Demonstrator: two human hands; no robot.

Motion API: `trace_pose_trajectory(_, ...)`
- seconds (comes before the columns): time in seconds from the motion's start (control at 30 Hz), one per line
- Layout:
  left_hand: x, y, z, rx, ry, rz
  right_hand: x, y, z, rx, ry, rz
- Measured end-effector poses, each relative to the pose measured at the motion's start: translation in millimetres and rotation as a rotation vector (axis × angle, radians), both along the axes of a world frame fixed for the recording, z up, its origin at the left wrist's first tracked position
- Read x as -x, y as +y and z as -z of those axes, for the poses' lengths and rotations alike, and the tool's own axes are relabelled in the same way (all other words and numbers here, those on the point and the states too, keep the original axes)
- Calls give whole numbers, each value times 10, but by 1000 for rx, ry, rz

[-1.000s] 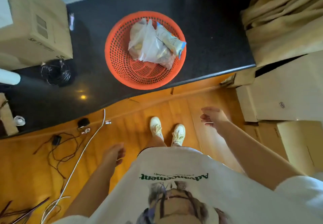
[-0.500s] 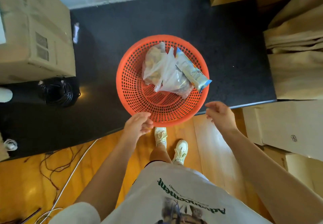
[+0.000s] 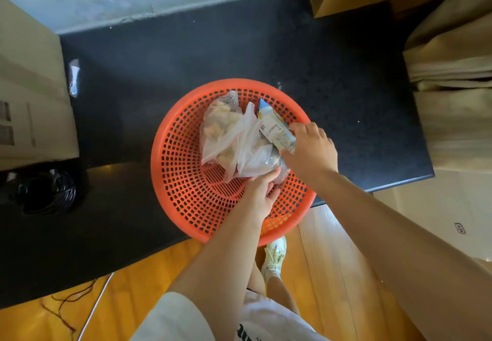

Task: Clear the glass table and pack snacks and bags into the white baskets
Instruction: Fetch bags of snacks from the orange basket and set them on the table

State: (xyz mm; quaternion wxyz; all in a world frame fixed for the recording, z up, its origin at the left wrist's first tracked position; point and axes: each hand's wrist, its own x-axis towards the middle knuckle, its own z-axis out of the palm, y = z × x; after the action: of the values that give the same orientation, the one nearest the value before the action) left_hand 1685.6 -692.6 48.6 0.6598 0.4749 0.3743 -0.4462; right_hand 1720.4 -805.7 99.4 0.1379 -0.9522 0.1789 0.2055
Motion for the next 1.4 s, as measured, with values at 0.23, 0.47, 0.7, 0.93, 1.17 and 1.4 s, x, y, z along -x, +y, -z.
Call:
trace_pose_trajectory(0.23, -55, -83, 83, -66, 141, -134, -30, 35, 27, 85, 45, -85)
trace_pose_trajectory(0.47, -18, -97, 49, -209, 105, -142, -25, 38, -12, -13, 83, 11)
trace_pose_trajectory(0.7, 120, 61, -233, -360, -228, -74, 290, -137, -160, -325, 103, 299)
trace_pose_trajectory(0.93, 393, 193, -888, -229, -486, -81, 1206, -368, -661, -1380, 21, 548)
trace_pose_trajectory(1.17, 946, -173, -1621, -85, -715, 274, 1932, -543, -1068, -1434, -194, 701)
trace_pose_trajectory(1.4, 1161, -519, -1904, 68, -755, 445, 2658, -719, -1293, -1391, -459, 987)
